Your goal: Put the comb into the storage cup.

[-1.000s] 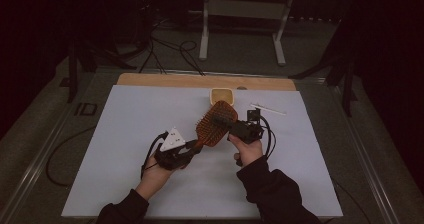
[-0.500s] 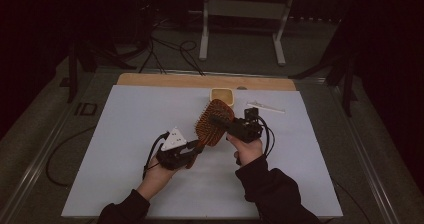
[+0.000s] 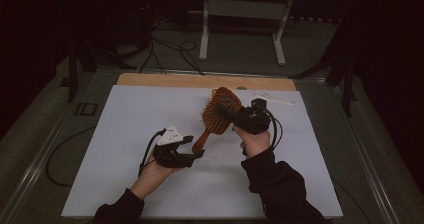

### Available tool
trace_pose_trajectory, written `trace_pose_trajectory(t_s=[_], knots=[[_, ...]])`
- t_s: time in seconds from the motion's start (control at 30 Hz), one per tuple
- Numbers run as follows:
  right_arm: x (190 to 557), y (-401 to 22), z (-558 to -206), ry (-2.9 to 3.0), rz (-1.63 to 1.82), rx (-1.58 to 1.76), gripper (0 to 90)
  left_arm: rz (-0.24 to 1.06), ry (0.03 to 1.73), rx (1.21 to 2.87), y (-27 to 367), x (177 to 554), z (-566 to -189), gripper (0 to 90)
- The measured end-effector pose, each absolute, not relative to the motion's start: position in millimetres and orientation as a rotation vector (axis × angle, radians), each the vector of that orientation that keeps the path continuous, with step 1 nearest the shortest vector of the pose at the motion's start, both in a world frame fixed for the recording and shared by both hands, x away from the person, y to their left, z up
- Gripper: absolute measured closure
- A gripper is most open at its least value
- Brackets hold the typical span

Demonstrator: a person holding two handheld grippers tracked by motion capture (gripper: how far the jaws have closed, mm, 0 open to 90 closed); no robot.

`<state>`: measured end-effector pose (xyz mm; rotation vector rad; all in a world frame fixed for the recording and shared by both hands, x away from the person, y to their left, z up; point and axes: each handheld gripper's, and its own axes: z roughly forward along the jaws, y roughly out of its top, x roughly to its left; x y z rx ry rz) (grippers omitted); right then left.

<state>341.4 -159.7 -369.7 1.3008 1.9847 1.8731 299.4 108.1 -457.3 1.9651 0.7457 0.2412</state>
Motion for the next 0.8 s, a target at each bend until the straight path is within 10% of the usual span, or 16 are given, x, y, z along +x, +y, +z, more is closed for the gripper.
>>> trace_pose_trajectory(t_s=[0.37,0.8], knots=[[346,-168,-349,1.966,1.86,1.224,53.3,0.216,0.747,1.943,134,296,-453,1.1],[358,-168,-327,1.963,1.825,1.145,53.2,0.2,0.828,1.916,167,290,-471,0.0]])
